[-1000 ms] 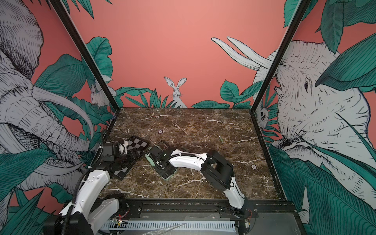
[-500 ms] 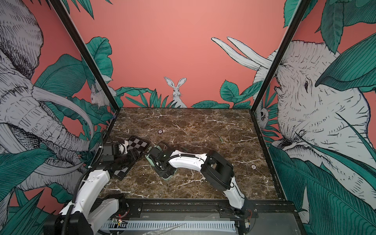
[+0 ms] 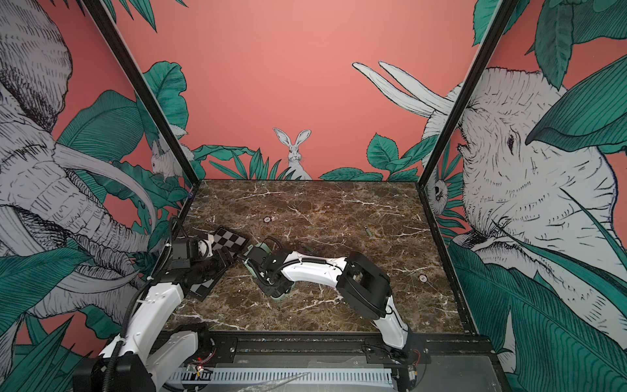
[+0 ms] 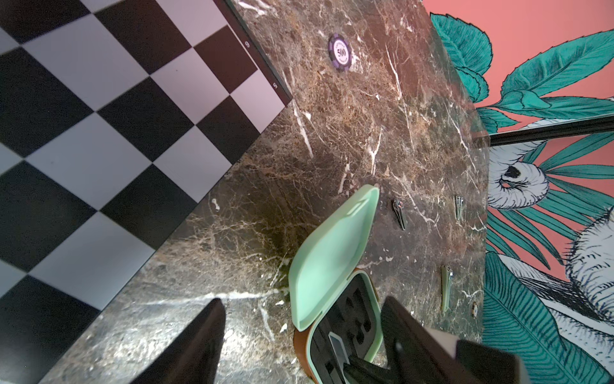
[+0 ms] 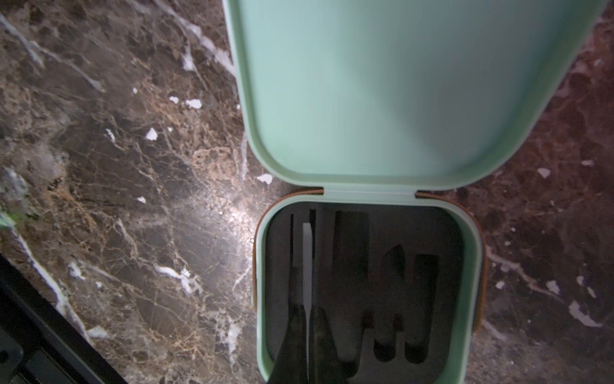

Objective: Organize nail clipper sets
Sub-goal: Place the component of the nail clipper set in the storage box.

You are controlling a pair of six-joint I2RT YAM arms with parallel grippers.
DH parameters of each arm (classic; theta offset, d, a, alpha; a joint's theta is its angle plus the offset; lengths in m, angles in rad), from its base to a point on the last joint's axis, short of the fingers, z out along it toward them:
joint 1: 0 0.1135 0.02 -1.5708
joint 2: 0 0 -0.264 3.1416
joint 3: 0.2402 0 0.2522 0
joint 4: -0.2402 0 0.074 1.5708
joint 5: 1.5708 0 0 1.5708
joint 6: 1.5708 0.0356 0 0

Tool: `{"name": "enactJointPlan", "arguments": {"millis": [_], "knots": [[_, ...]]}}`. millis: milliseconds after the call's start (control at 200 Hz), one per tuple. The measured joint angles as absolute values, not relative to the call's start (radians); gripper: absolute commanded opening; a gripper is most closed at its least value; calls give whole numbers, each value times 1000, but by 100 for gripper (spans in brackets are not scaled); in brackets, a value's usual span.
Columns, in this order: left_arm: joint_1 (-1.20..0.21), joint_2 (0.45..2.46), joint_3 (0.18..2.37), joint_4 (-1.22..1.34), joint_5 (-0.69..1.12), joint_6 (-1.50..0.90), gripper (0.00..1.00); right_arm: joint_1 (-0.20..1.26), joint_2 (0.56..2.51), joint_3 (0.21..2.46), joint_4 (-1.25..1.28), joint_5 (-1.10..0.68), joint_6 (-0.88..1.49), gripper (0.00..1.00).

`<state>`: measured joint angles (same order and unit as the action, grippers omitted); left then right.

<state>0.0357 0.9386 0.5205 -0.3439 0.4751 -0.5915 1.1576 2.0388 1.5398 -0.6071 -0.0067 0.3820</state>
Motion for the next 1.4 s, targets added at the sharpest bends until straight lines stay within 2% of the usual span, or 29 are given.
{"name": "enactJointPlan", "arguments": {"millis": [1130,1400], "knots": [[36,949,507,-319,483,-592,76,1159,2108,1581,-626,10,439,0],[36,949,506,-314,483,-592,76,1168,2096,1540,-562,22,453,0]]}}
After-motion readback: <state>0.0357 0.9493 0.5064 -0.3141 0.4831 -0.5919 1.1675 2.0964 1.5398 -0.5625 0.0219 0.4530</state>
